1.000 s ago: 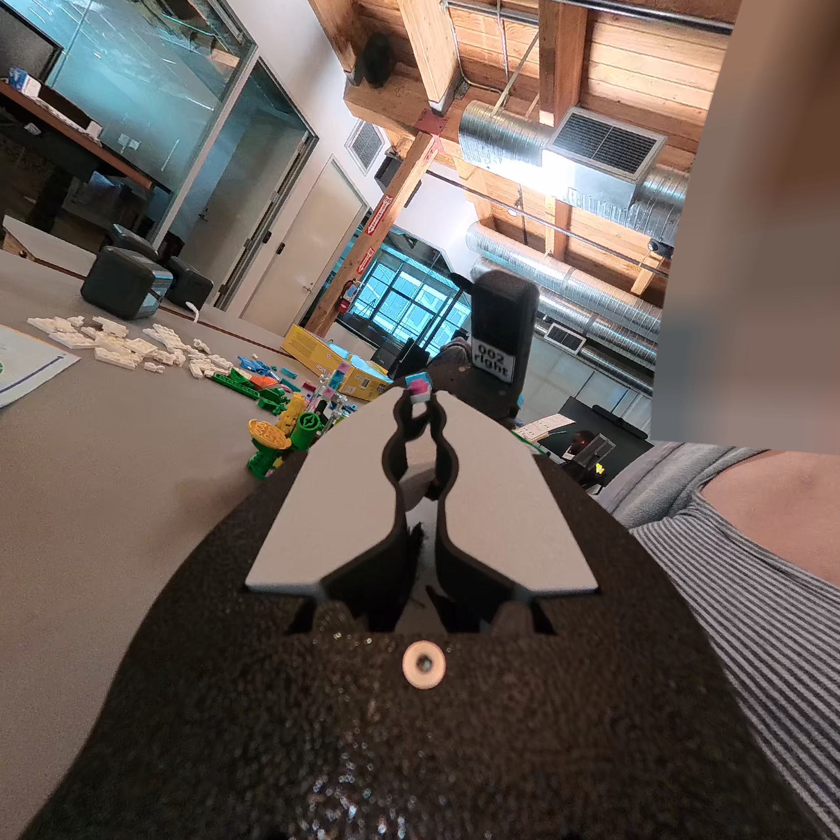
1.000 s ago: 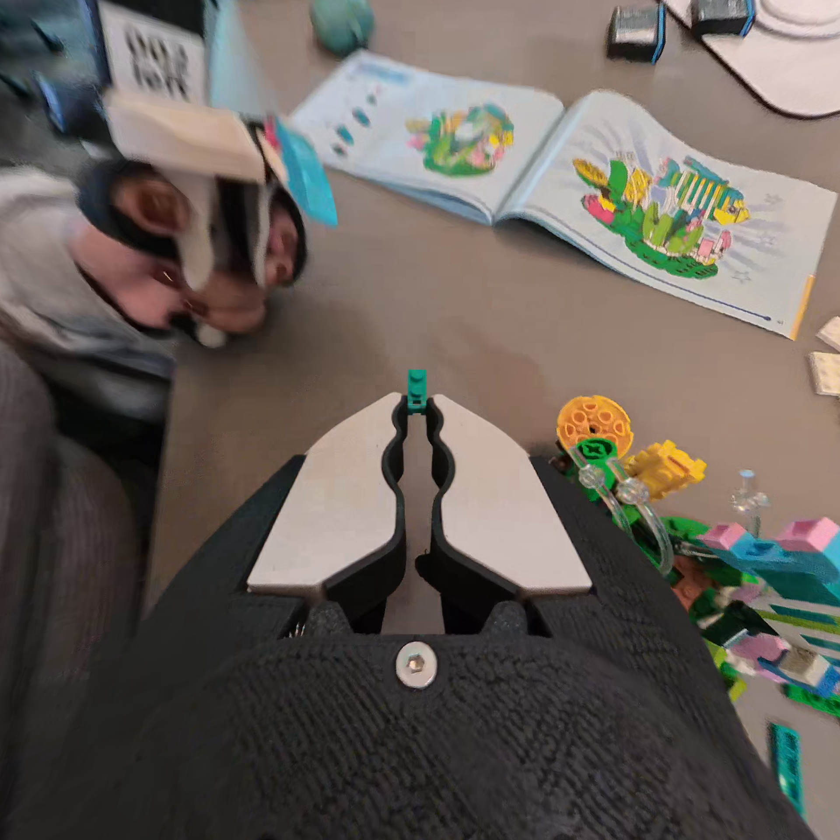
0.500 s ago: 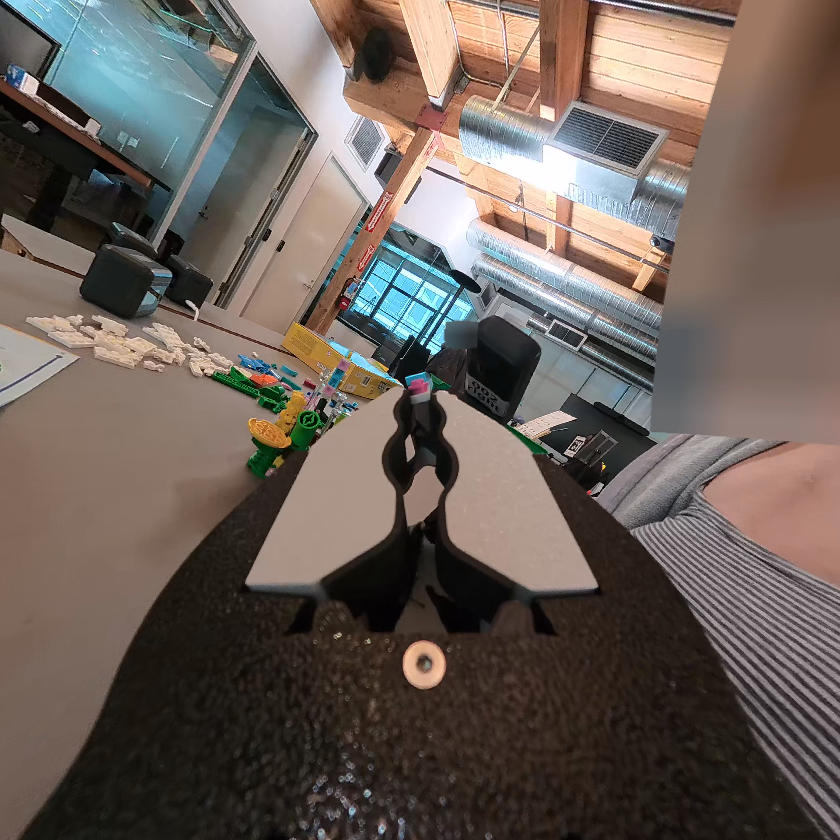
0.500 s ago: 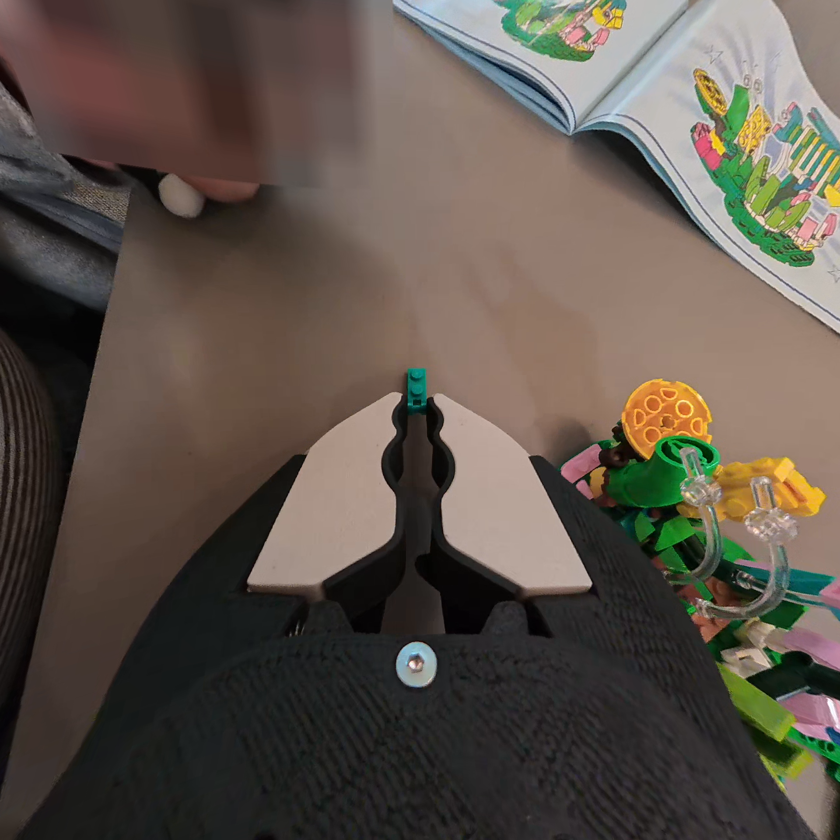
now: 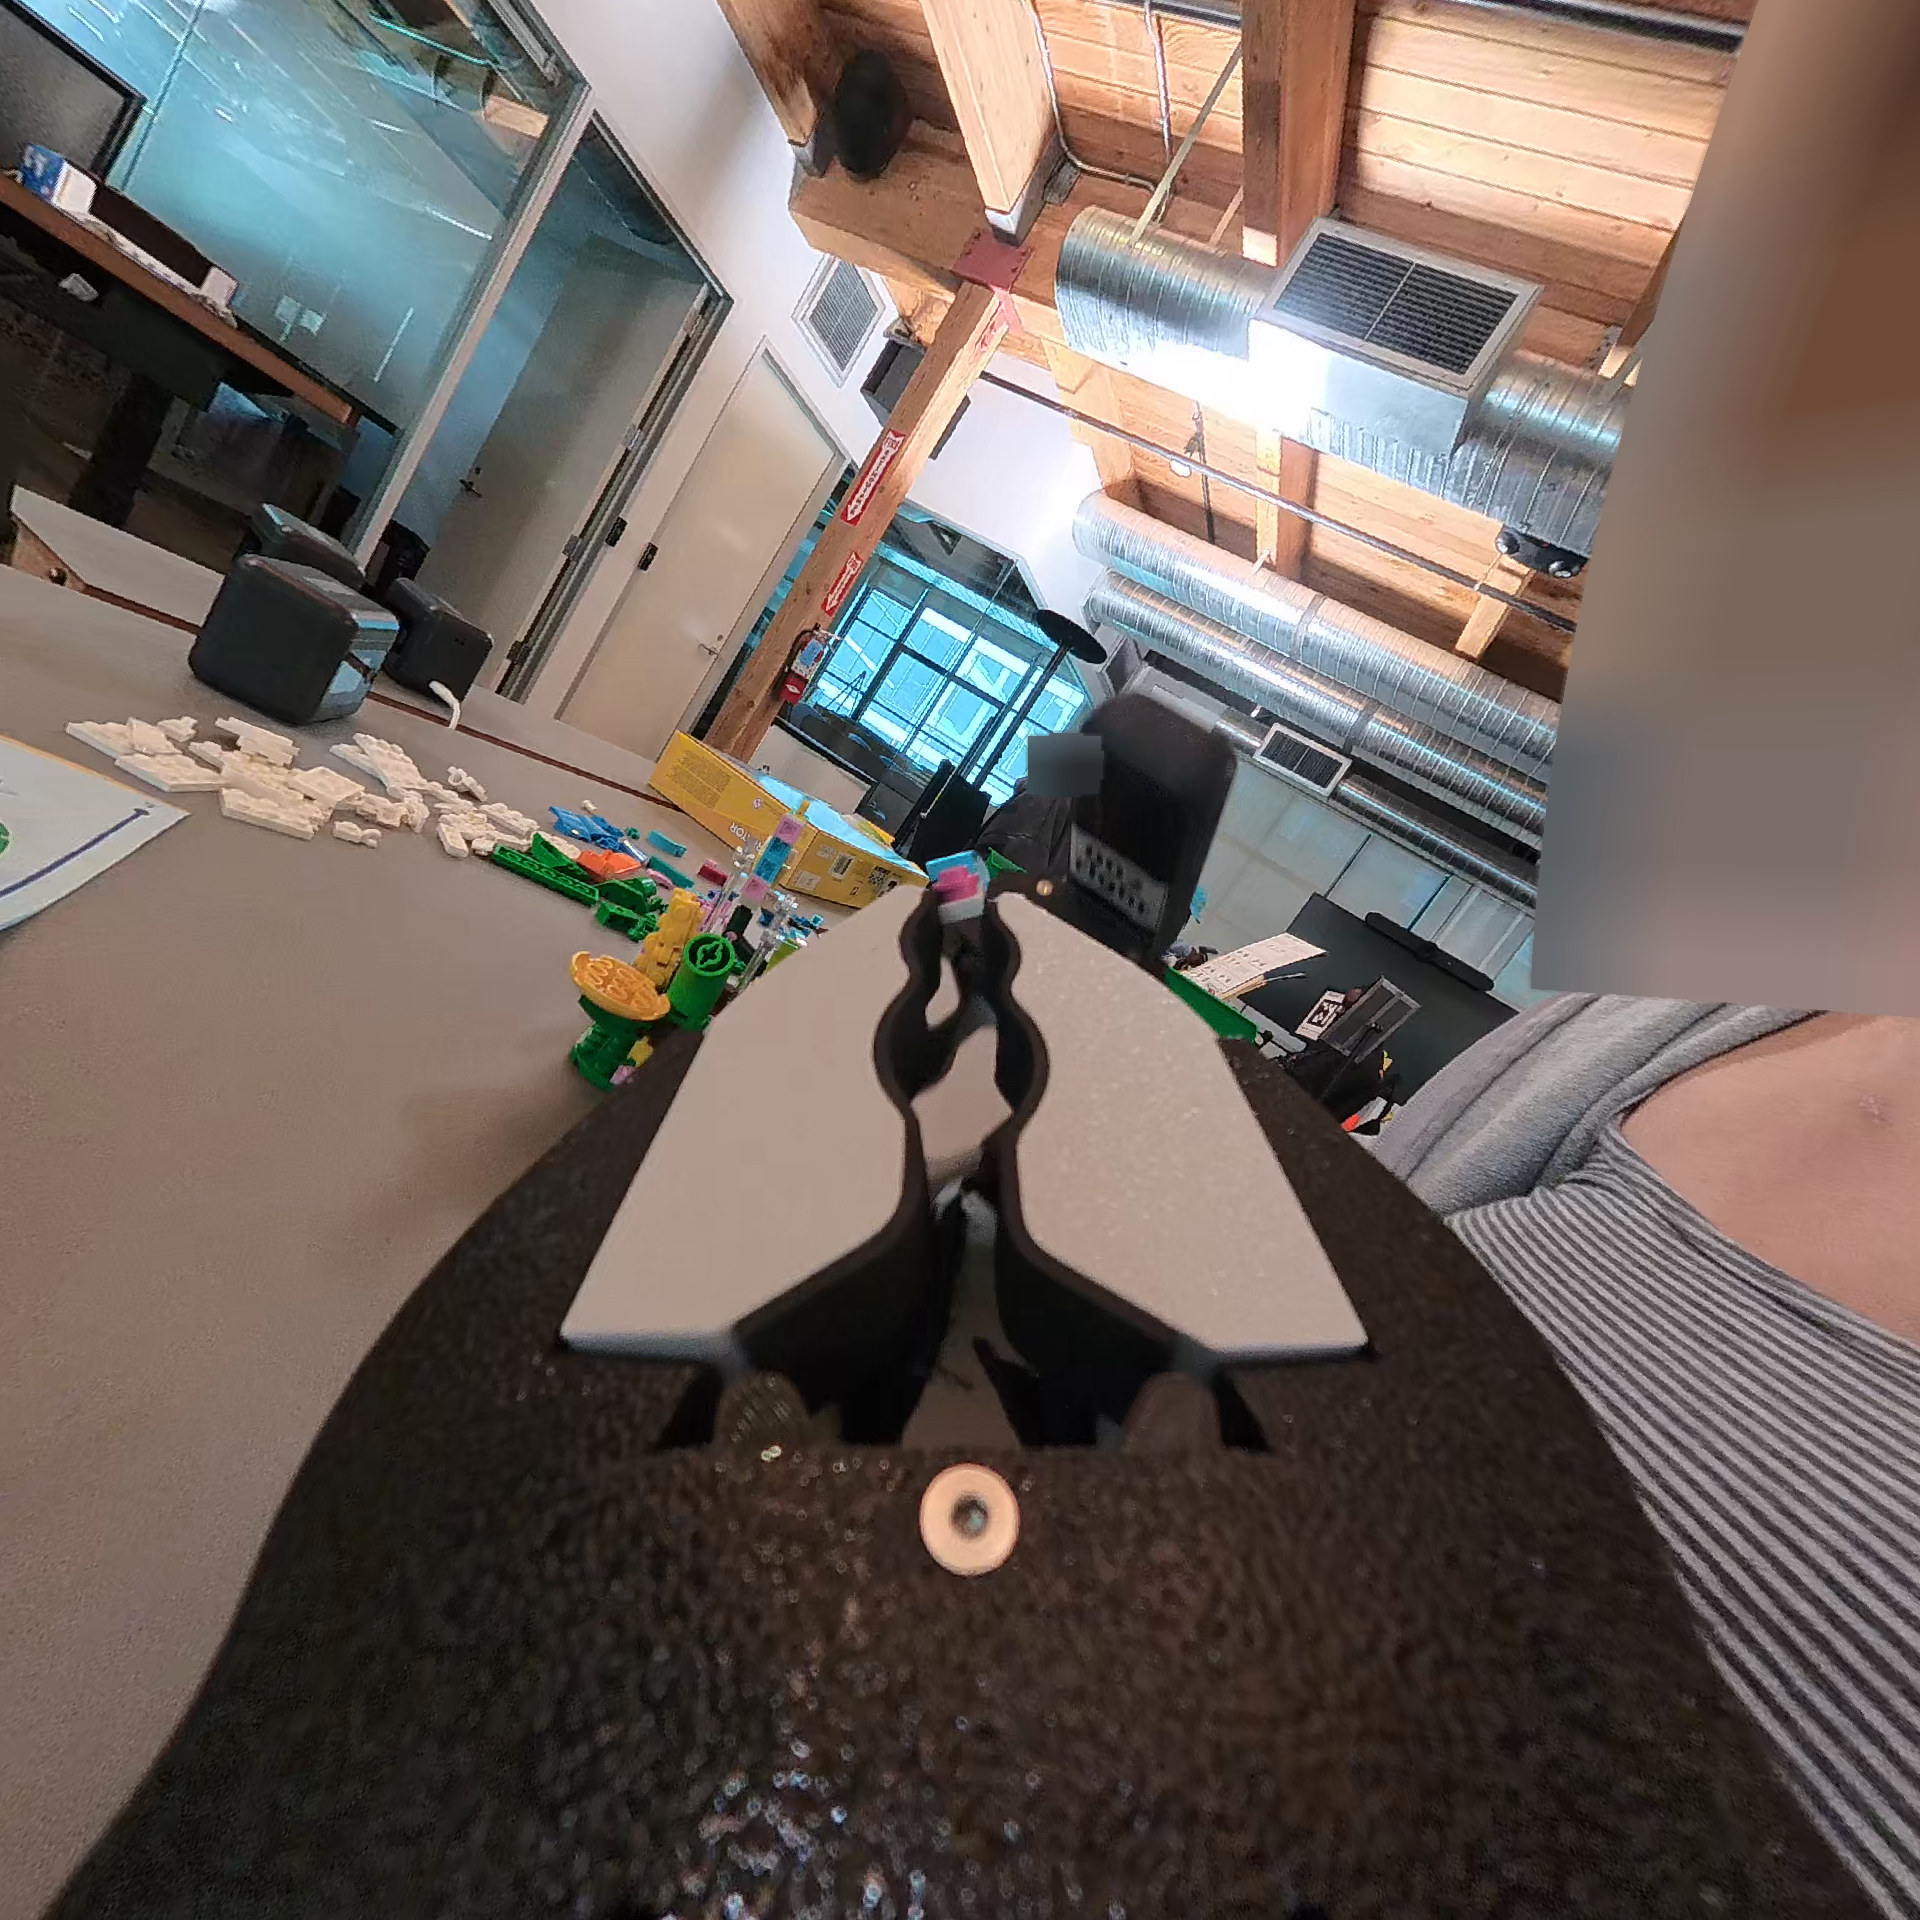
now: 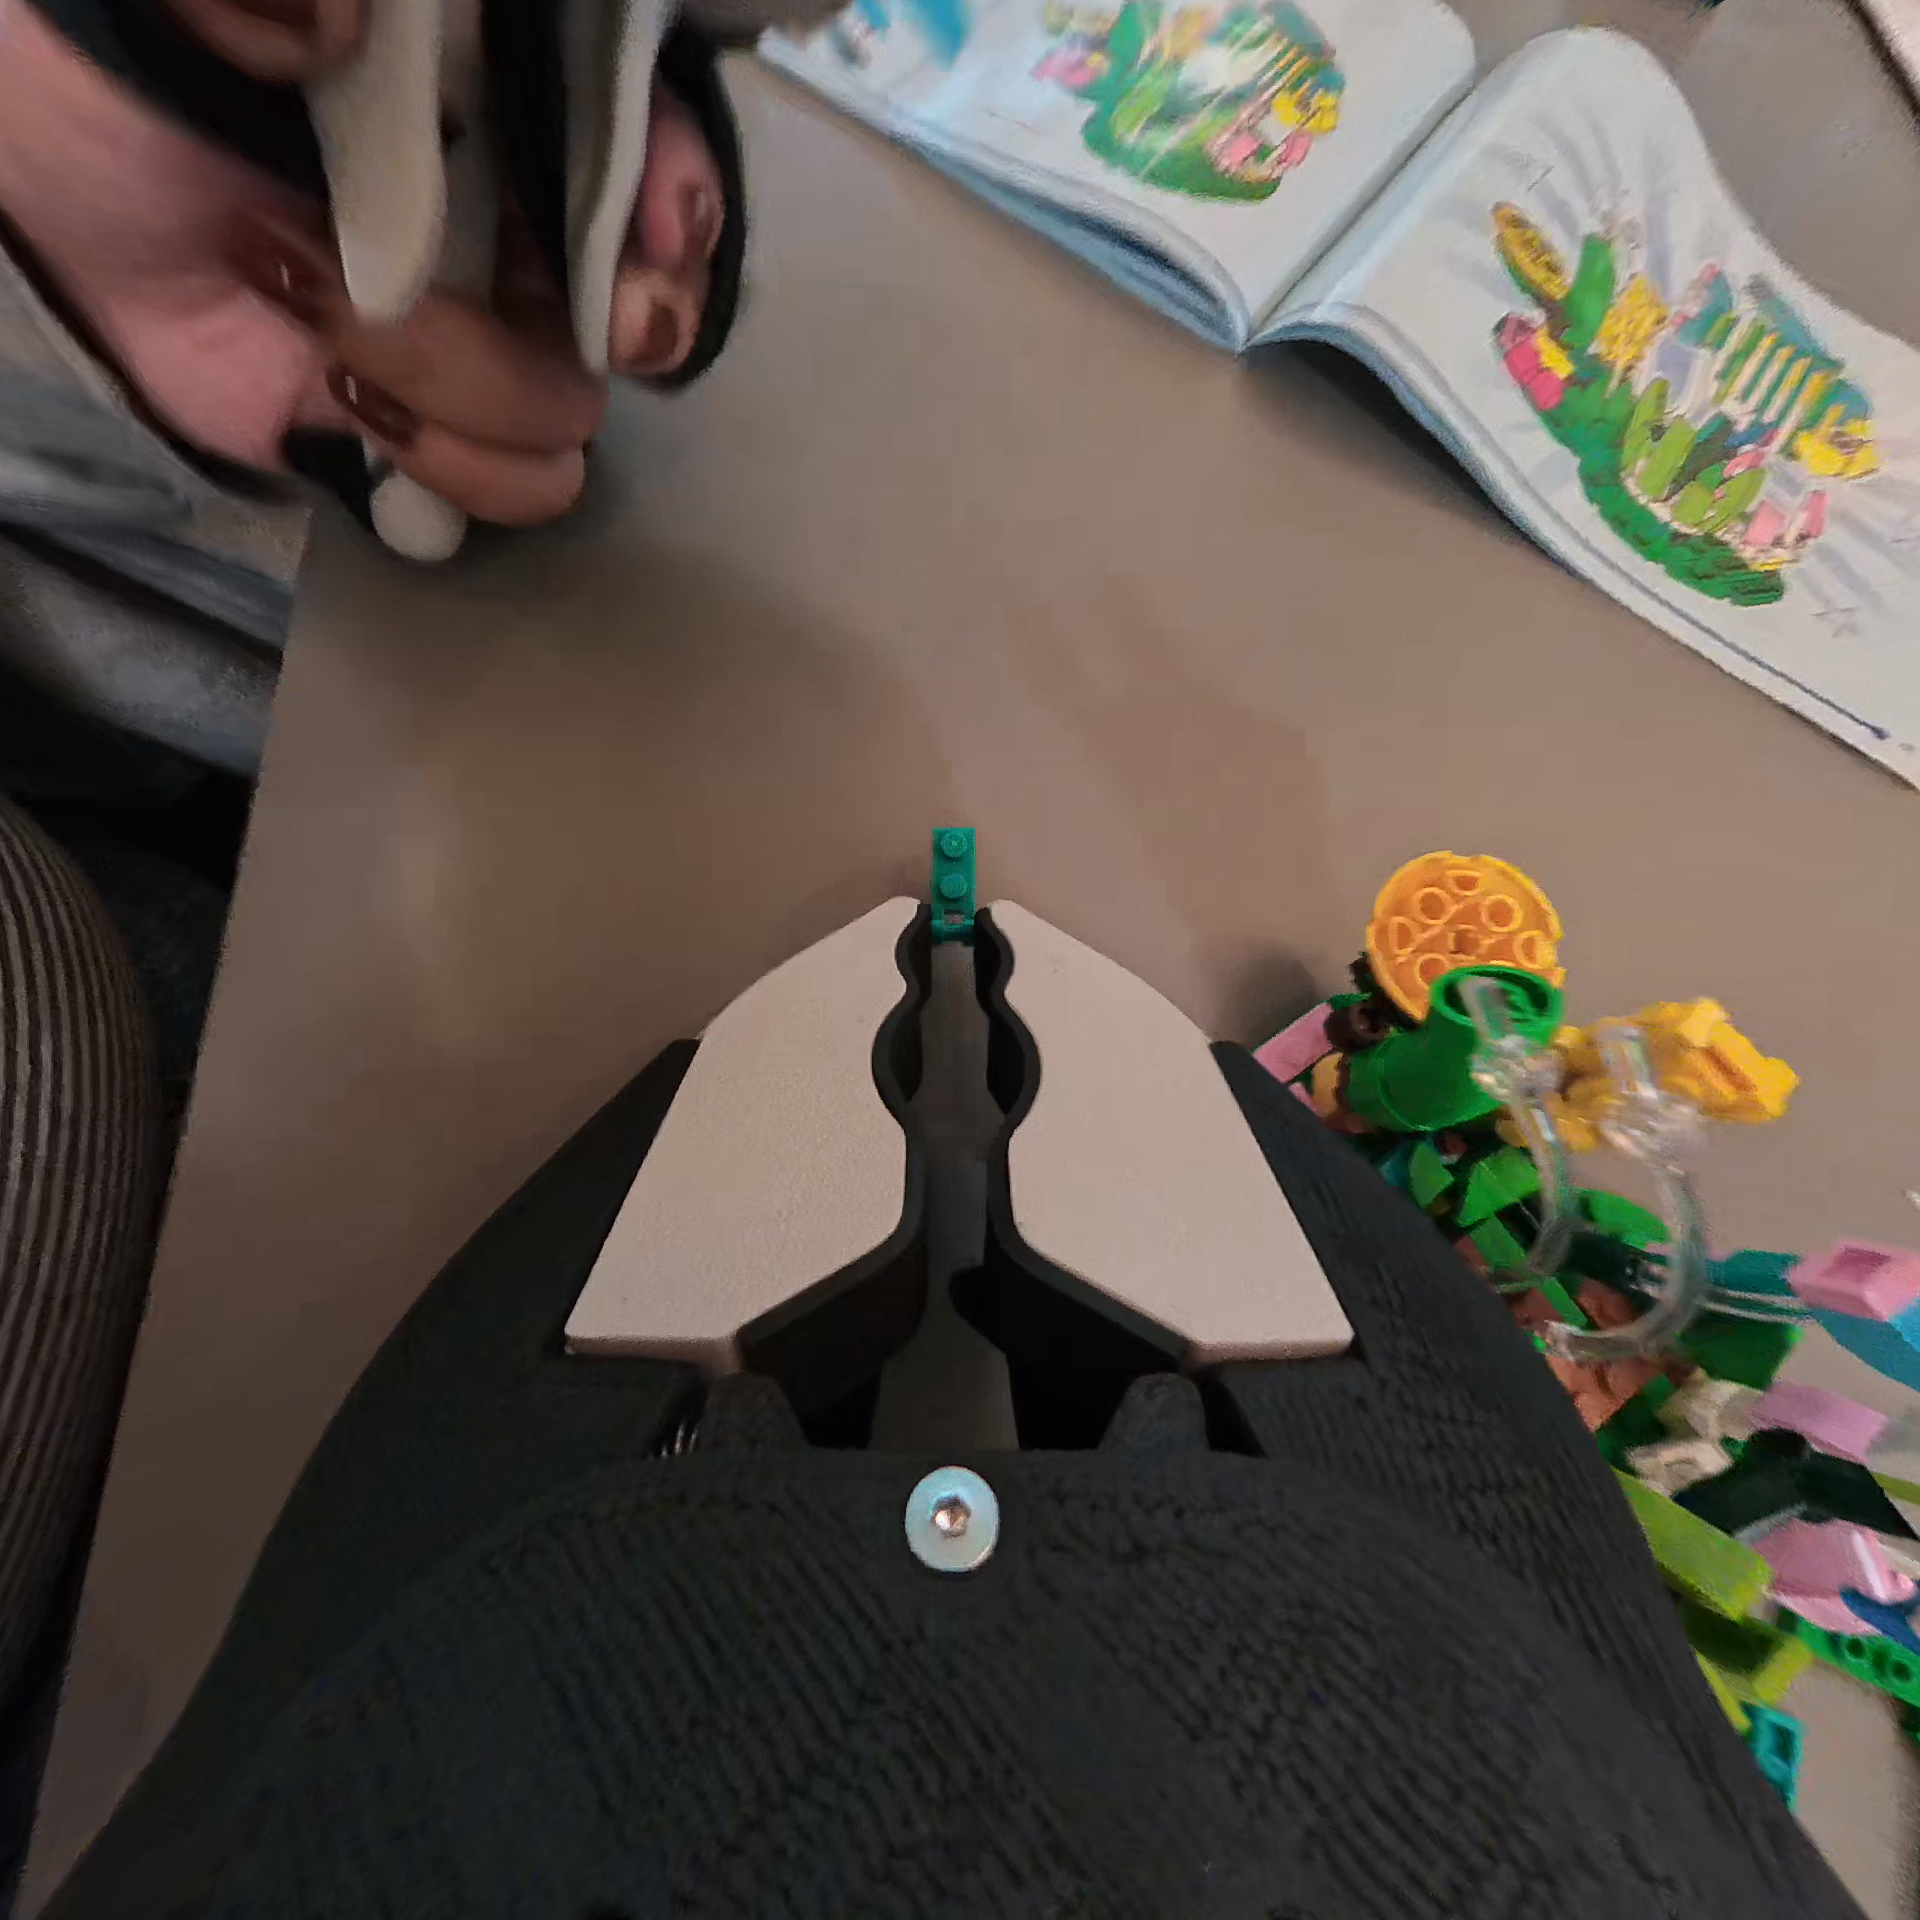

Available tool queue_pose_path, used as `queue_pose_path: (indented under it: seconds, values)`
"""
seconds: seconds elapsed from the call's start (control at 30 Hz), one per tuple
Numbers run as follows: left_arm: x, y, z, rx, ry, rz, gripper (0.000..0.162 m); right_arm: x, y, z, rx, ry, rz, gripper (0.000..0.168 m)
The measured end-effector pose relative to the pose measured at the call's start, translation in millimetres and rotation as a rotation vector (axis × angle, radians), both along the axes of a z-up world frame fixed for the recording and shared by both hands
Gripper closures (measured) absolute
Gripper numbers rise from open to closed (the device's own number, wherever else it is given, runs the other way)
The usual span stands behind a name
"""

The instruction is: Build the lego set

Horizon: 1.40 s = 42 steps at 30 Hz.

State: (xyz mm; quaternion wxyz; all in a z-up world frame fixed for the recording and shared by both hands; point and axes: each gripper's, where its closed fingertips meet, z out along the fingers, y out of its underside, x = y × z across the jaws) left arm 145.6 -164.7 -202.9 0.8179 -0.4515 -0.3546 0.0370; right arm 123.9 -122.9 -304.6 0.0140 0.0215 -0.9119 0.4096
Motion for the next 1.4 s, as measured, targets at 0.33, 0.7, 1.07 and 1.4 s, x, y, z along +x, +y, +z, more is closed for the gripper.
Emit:
queue_pose_path:
  seconds: [0.33,0.7,1.07,1.4]
  values:
    - [-1,6,-4,-0.019,-0.036,-0.048,0.155,11,-8,76,-0.277,-0.457,-0.018,0.162]
    - [2,12,-7,-0.027,-0.061,-0.116,0.155,19,-8,95,-0.321,-0.555,0.040,0.162]
    - [3,15,-8,-0.040,-0.058,-0.127,0.155,17,-8,99,-0.375,-0.600,0.015,0.162]
    - [11,20,-5,-0.072,-0.011,-0.170,0.156,22,-5,103,-0.404,-0.576,0.051,0.162]
